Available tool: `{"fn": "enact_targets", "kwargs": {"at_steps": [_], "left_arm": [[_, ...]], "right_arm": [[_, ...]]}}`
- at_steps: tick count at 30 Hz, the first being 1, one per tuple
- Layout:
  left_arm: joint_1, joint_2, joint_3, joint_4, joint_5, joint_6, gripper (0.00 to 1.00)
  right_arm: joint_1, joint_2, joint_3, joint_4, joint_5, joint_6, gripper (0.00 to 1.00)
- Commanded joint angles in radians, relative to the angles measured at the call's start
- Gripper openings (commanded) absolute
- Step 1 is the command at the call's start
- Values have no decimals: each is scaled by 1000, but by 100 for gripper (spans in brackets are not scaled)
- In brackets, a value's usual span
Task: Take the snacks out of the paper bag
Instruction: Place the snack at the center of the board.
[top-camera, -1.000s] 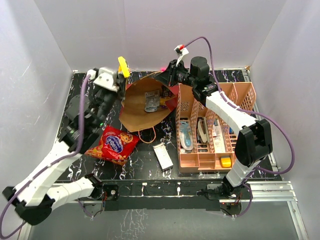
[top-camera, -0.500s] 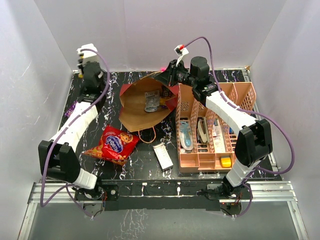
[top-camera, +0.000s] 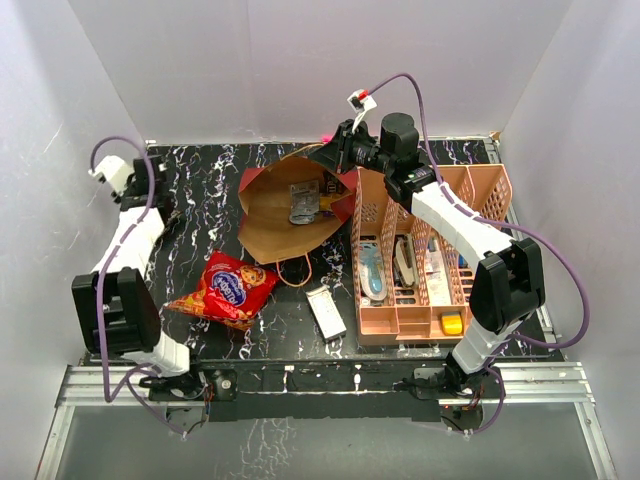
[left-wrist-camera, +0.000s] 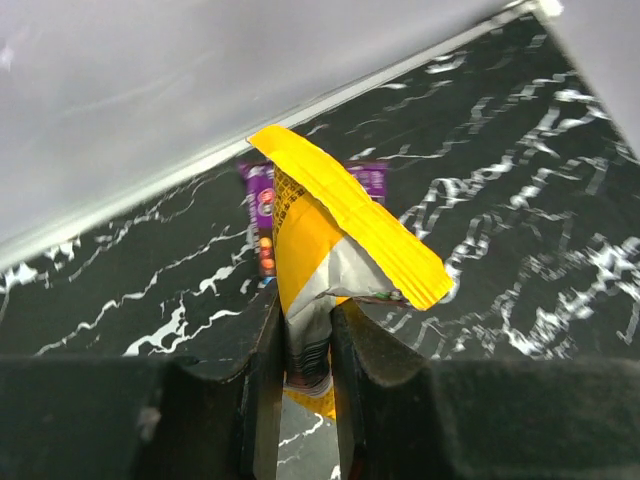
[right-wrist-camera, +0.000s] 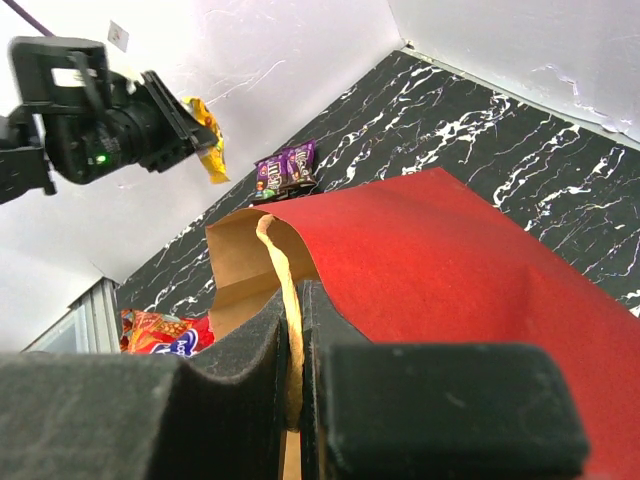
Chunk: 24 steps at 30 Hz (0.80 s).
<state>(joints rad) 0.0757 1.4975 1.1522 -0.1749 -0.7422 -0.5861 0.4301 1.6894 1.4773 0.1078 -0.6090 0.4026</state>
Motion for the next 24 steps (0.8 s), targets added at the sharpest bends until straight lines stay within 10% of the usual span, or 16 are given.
{"fn": "enact_targets", "kwargs": {"at_steps": [1, 24], "left_arm": [[124, 77, 30, -151, 156, -315, 9], [267, 298, 66, -288, 177, -515, 23]], "right_arm": [[-6, -26, 26, 50, -8, 8, 8], [-7, -18, 48, 35, -8, 6, 8]]}}
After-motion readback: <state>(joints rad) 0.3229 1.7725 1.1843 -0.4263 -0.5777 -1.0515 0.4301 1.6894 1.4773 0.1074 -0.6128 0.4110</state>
